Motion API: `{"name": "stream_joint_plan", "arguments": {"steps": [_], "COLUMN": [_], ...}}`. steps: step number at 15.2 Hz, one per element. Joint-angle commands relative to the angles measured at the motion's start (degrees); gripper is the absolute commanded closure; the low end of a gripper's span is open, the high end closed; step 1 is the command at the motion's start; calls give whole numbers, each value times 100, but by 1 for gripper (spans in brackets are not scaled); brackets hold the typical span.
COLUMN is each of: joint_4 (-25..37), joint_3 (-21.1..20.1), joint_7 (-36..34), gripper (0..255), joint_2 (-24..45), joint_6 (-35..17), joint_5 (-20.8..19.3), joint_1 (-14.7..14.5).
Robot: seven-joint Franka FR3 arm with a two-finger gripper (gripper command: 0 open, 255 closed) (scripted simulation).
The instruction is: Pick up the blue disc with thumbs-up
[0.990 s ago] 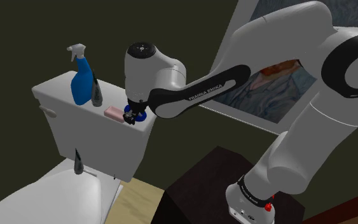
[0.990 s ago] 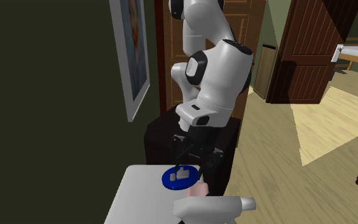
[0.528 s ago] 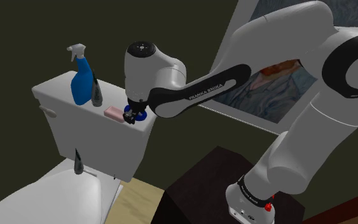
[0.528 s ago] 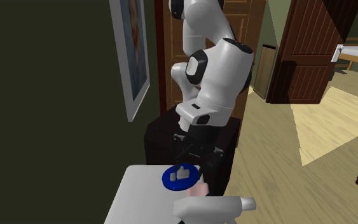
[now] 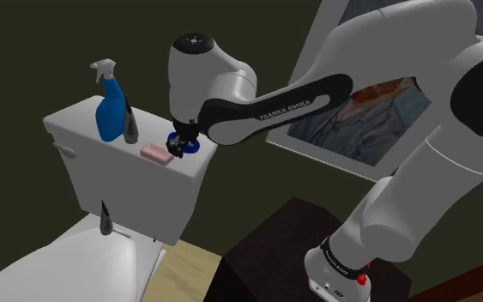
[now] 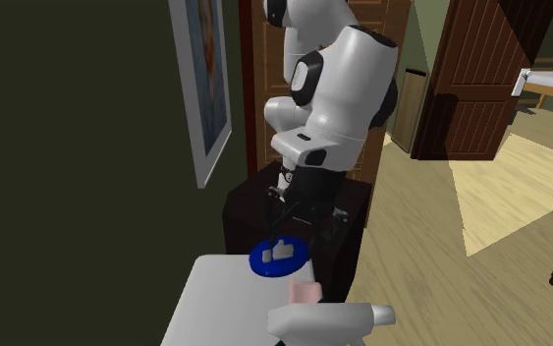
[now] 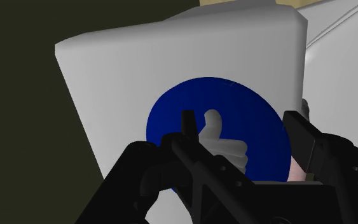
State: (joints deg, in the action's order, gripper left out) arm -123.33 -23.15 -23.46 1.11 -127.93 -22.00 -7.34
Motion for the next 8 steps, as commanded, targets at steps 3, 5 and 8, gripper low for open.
{"name": "stream_joint_plan", "arguments": {"steps": [3, 5, 8], "joint_4": [150, 234, 285], "joint_3": [-5, -6, -5], "joint_7": [163, 237, 278], "gripper": [255, 255, 255], "joint_2": [-152, -218, -254], "joint_6": [262, 393, 470], "joint_5": [151, 217, 252], "joint_1": [-1, -3, -4]}}
